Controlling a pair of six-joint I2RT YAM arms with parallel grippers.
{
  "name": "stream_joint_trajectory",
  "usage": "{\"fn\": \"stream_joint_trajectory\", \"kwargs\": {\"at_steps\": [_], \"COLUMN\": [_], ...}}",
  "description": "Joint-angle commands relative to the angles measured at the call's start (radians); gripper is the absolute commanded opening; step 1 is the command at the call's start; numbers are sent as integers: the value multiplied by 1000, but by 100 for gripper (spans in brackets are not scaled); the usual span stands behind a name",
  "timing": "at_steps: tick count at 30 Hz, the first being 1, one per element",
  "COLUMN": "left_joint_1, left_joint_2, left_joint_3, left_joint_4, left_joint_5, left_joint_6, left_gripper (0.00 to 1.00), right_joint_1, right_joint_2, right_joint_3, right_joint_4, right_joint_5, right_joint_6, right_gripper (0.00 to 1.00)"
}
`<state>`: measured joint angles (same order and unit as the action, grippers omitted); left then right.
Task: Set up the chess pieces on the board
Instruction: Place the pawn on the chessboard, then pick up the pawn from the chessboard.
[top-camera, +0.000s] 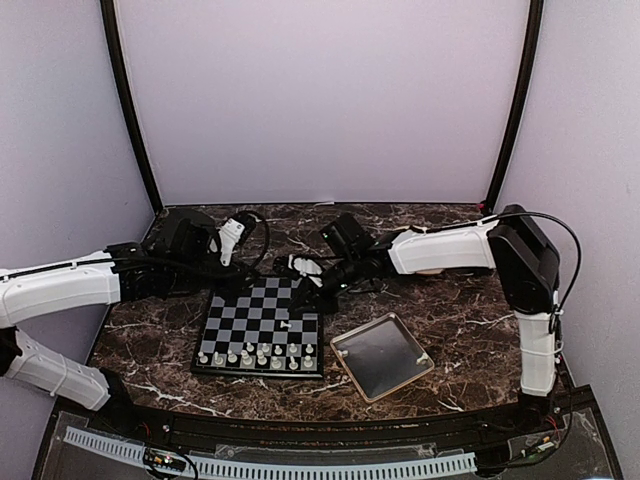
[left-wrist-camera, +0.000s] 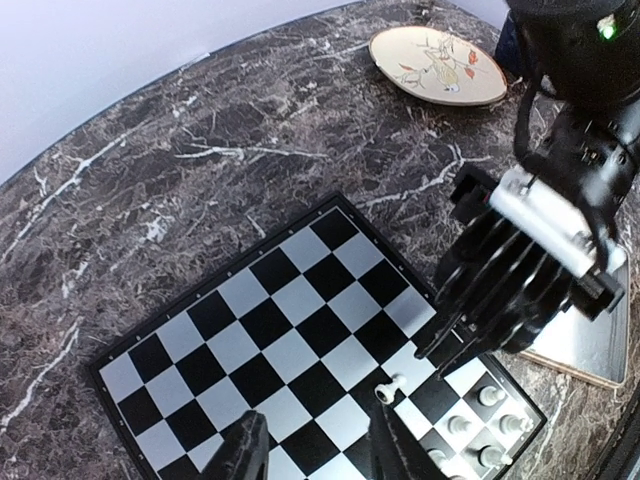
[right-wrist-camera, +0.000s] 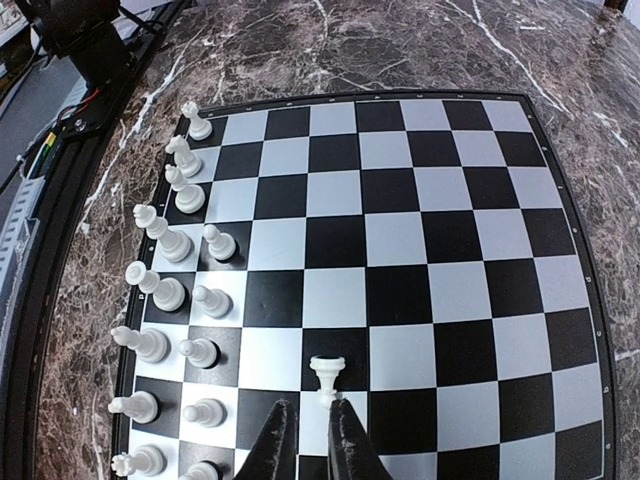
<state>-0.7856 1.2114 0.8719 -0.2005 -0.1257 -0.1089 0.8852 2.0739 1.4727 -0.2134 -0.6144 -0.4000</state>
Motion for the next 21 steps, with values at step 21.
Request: {"fn": "stream_joint_trajectory", "kwargs": {"at_steps": [21], "left_joint_1": [13], "left_joint_2": [494], "left_joint_3": [183], "left_joint_4": [-83], "left_joint_5": [383], "left_joint_6": [479], "left_gripper": [52], "right_joint_1": [-246], "right_joint_2": [-506], "right_joint_3": [-338], "right_joint_4": [-246], "right_joint_5": [-52], "right_joint_6": [-80], "right_gripper": [30]}}
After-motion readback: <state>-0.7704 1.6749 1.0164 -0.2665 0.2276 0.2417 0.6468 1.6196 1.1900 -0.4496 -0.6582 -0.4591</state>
